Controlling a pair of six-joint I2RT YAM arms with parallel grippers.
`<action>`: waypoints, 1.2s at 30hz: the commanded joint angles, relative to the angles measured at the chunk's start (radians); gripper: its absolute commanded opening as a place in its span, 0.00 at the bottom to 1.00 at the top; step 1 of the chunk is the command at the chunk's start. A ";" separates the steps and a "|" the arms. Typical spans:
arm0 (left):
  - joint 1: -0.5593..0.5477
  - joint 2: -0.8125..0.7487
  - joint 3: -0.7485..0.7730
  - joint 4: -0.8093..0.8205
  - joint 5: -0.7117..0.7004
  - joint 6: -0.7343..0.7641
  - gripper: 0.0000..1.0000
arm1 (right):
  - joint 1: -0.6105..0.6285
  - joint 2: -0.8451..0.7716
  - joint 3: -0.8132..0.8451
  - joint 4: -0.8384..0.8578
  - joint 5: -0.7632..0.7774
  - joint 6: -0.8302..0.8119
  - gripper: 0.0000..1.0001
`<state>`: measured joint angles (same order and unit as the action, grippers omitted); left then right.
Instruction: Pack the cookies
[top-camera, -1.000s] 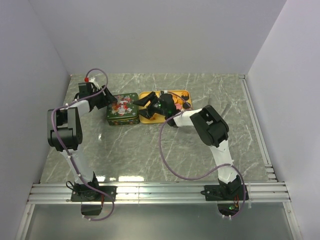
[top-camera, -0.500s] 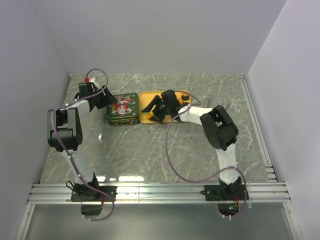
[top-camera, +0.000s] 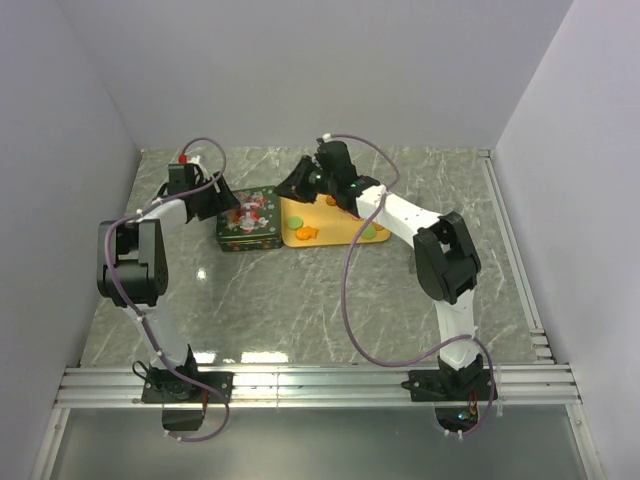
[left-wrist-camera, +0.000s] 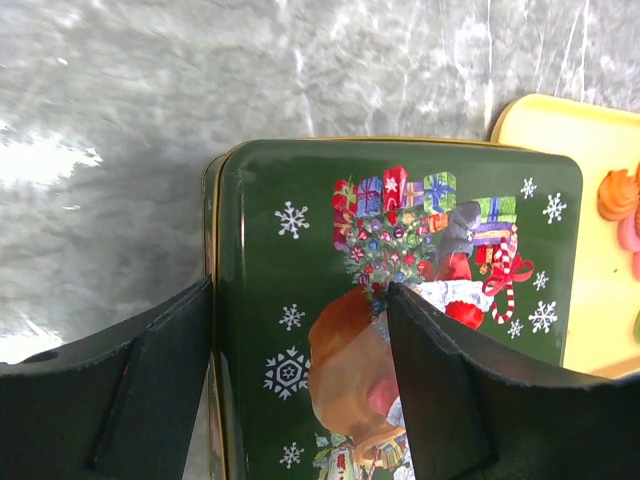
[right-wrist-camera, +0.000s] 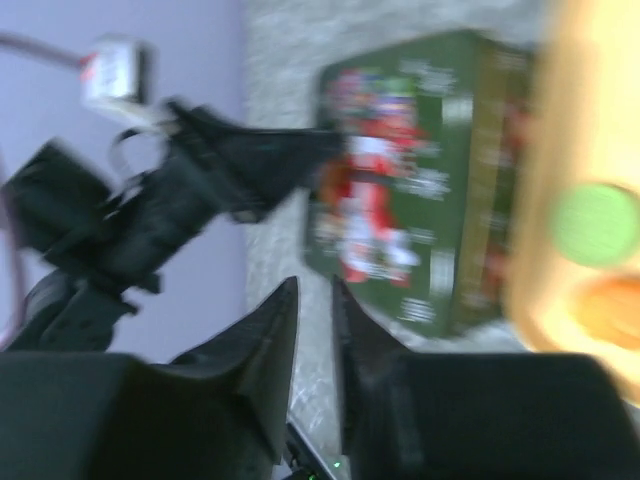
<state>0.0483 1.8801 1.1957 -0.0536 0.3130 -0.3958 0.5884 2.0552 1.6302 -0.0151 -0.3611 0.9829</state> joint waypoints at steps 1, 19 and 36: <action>-0.069 -0.024 0.016 -0.107 -0.032 0.054 0.72 | 0.047 0.054 0.091 -0.006 -0.082 -0.033 0.24; -0.108 -0.049 0.013 -0.149 -0.080 0.067 0.72 | 0.045 0.171 -0.096 0.263 -0.203 0.106 0.07; -0.125 -0.081 0.057 -0.181 -0.083 0.051 0.74 | 0.030 0.122 -0.245 0.377 -0.197 0.155 0.04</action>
<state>-0.0505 1.8278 1.2163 -0.1932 0.2035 -0.3424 0.6228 2.1994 1.3556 0.4309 -0.5911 1.1839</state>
